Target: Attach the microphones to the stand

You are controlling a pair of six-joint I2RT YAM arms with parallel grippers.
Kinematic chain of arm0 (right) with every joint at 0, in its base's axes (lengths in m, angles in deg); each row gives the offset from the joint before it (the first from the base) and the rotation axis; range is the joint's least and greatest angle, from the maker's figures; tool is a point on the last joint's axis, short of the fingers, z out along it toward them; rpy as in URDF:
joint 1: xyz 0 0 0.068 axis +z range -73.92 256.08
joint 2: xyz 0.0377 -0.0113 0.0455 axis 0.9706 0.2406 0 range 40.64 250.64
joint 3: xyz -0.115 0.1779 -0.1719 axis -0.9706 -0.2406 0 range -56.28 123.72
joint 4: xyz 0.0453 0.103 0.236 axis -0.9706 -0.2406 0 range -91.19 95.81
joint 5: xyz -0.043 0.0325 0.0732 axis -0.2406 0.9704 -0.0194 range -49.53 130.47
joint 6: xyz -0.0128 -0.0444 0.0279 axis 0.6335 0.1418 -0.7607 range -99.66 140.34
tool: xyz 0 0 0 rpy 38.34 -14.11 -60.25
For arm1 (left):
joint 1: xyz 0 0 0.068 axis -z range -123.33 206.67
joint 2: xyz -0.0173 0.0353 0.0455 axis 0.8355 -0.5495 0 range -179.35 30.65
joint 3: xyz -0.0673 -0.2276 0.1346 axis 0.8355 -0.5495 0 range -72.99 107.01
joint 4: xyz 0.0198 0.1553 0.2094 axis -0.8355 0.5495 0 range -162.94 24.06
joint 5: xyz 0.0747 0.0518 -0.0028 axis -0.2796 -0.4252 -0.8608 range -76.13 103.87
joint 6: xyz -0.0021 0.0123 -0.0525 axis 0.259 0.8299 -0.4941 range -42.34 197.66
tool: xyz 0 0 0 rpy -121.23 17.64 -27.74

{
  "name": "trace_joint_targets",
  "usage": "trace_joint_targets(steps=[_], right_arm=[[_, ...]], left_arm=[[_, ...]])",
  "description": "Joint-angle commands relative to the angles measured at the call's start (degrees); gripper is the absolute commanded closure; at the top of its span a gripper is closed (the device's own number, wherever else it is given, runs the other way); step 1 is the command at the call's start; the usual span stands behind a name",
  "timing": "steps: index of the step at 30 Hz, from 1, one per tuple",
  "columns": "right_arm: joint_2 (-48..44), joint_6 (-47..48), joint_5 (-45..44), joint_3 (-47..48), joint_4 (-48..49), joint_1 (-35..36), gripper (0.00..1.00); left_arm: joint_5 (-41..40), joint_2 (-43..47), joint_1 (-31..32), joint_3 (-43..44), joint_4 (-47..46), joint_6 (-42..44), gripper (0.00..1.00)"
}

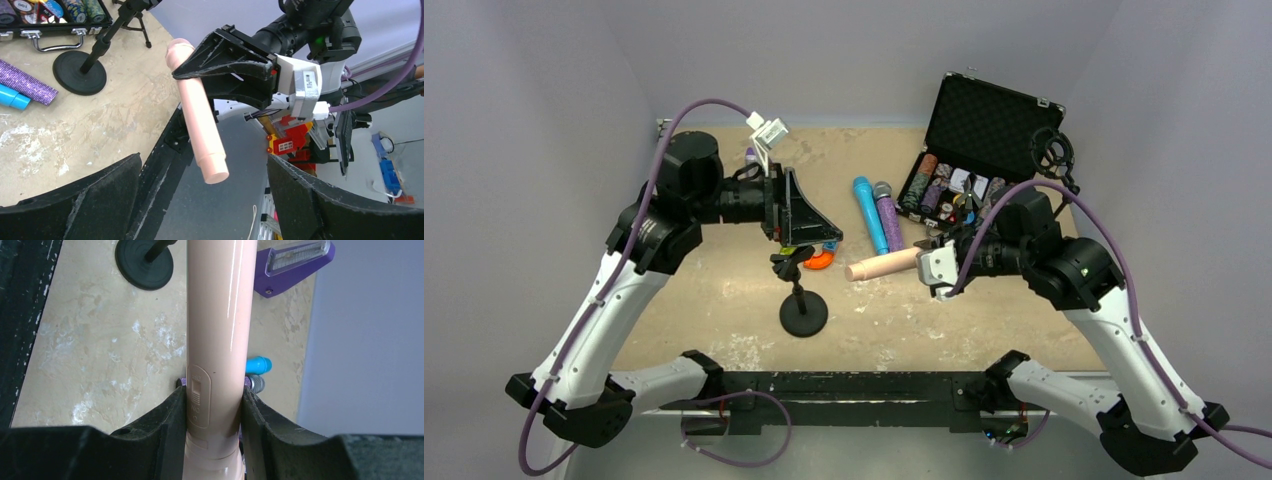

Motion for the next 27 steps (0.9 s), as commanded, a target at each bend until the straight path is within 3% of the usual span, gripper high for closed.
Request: trace_joint_targets(steps=[1,27], right_arm=[[0.57,2.23,-3.09,2.94,0.35,0.3,0.93],[6.7,11.99,-11.08,15.61,-3.86,2.39,0.92]], left_arm=[[2.27,-1.17,0.94,3.54,-2.17,-1.33,0.01],[4.33,-11.39,1.95,12.4,2.21,-0.36,0.01]])
